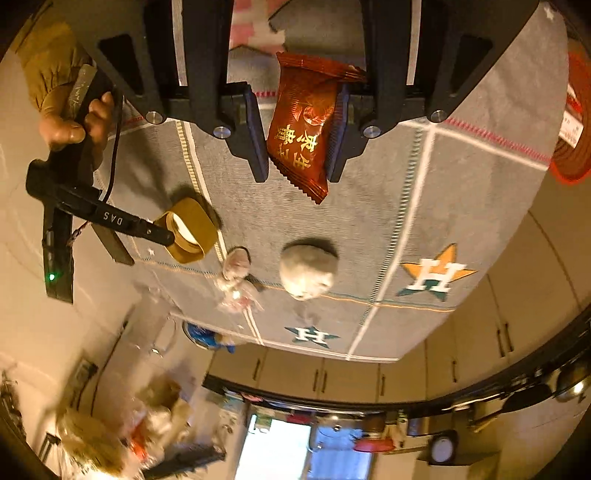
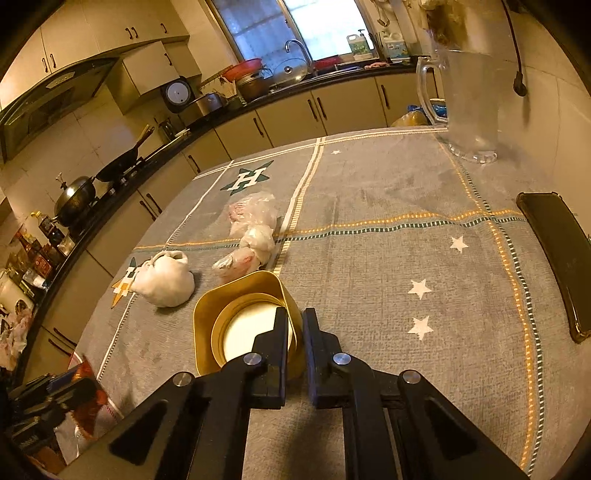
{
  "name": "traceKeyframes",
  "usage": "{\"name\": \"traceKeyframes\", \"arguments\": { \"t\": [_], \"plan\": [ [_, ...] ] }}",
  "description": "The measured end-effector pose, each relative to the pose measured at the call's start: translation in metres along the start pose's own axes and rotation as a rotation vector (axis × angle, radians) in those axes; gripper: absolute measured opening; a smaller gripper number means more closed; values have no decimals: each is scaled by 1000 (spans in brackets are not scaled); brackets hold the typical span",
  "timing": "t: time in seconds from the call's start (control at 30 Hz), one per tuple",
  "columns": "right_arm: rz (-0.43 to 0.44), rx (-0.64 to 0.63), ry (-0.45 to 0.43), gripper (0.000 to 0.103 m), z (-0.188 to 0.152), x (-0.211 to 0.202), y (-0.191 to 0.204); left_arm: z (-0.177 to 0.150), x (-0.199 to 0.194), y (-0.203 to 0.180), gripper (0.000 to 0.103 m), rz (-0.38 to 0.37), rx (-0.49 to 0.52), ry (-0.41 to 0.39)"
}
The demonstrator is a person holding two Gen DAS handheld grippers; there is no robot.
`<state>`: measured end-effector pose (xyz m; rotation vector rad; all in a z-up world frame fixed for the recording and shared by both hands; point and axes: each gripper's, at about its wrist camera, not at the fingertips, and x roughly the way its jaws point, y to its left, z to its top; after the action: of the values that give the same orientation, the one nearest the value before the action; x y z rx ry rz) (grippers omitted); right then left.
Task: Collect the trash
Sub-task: 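Carry the snack packet and yellow container toward the red wastebasket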
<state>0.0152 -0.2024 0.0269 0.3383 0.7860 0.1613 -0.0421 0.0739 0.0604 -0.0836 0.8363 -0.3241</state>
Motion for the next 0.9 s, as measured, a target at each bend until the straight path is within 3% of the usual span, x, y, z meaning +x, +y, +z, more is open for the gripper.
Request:
{"name": "traceKeyframes", "arguments": {
  "t": [0.4, 0.7, 0.9],
  "plan": [
    [18, -37, -18, 9, -7, -5, 14, -23, -46, 44, 31, 88, -97, -46],
    [-41, -65, -3, 9, -19, -6, 29, -43, -90, 95, 31, 168, -185, -120],
    [-25, -80, -1, 9, -31, -31, 53, -60, -111, 129, 31, 201, -250, -139]
  ]
}}
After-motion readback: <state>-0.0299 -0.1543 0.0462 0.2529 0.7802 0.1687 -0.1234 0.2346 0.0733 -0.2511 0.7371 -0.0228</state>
